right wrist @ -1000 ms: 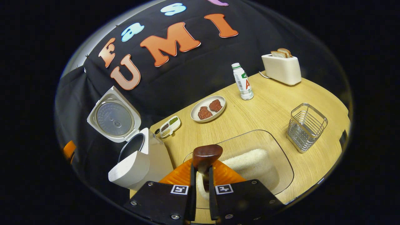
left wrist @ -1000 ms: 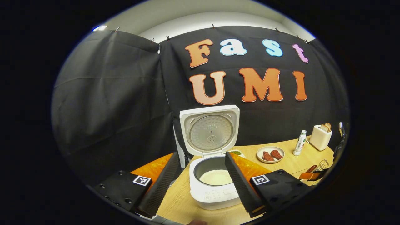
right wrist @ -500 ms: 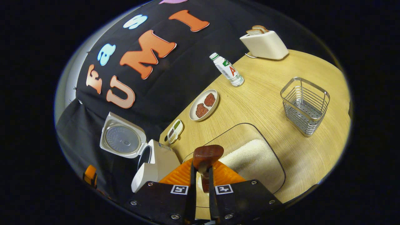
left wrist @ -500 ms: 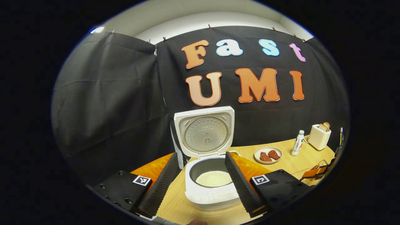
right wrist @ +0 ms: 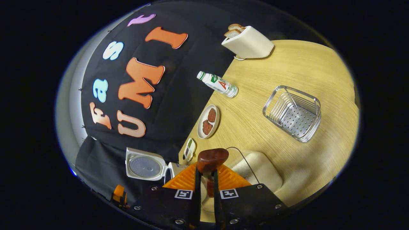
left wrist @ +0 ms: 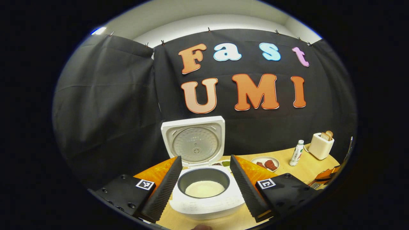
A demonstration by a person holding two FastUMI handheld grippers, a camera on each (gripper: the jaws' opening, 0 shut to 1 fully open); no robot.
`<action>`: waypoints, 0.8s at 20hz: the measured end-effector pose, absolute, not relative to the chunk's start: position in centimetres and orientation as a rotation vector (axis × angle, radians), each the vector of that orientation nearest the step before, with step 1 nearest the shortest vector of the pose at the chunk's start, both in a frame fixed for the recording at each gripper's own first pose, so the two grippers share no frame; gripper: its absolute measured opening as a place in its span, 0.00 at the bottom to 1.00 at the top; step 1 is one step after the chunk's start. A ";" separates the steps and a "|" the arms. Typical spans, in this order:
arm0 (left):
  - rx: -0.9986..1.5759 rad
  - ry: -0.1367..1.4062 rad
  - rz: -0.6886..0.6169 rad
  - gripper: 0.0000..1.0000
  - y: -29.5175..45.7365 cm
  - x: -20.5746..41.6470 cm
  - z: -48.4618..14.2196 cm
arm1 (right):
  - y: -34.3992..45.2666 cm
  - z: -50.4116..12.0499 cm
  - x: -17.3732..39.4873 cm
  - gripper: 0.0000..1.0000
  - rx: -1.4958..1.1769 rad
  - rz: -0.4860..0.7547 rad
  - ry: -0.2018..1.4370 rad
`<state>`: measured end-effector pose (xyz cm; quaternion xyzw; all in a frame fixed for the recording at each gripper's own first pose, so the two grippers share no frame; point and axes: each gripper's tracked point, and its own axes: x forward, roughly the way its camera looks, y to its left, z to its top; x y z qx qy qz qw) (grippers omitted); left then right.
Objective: Close the left gripper, press the button to open the rice cooker; take a wooden spoon from the chopstick holder with the right hand, scoop a spoonful of rice and pour it into the rice cooker, then put the wooden spoon back into the chopstick holder.
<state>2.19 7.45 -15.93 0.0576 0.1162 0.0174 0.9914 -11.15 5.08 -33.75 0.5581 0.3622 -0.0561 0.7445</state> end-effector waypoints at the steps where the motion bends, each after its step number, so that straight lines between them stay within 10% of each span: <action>1: 0.114 0.230 0.030 1.00 6.8 2.1 -15.9 | 4.6 -33.4 -10.6 0.17 1.240 -0.124 0.782; 16: 0.120 0.215 0.187 0.99 9.1 -1.3 -14.9 | 7.5 -26.6 -3.4 0.17 1.601 0.064 0.732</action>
